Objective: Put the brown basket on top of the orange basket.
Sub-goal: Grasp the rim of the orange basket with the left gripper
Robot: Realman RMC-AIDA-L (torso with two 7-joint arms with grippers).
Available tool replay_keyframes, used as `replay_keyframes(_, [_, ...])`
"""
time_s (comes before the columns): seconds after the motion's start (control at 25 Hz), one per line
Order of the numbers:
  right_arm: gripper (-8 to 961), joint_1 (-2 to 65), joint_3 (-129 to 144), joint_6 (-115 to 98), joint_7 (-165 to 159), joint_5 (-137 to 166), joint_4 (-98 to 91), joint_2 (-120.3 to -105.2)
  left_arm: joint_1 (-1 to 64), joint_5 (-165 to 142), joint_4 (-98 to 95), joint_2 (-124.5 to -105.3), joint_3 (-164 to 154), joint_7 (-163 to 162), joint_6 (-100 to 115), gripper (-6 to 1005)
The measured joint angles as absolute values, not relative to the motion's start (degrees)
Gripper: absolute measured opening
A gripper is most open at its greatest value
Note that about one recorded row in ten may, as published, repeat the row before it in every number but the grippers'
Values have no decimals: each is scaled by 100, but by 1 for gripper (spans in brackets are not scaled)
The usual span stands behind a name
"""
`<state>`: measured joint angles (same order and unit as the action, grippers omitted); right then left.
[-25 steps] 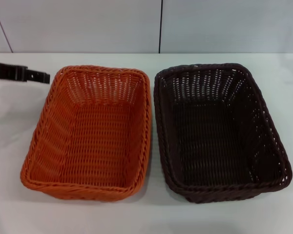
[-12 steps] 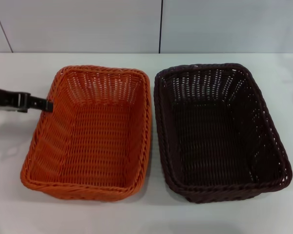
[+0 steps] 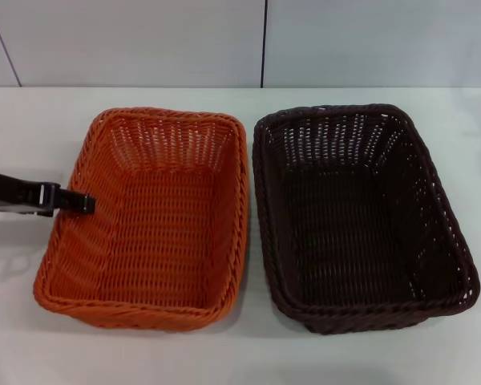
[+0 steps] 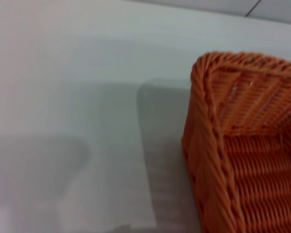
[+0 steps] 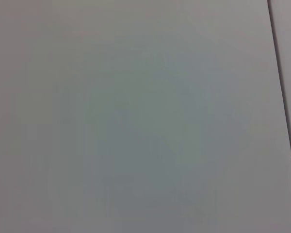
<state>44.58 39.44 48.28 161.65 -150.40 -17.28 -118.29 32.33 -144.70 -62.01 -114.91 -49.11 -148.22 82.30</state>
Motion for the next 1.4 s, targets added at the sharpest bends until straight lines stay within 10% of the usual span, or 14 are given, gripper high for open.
replay_keyframes(0.48, [605,4492,3946,4790,16165,-15037,-1714,-11789,3171,-14608,-6251,-11622,-4913,-14825,8339,731])
replay_keyframes(1.08, [605,4455,3908,4772,16216,-15038,-1631,-11759,3260,-14578,-6501,-11628,-4941,-14910,8519,249])
replay_keyframes(1.4, [605,4440,3904,4792,16228,-15054,-1631,-11759,3224,-14585,-6815,-11476,-5002,-14612,8659,170])
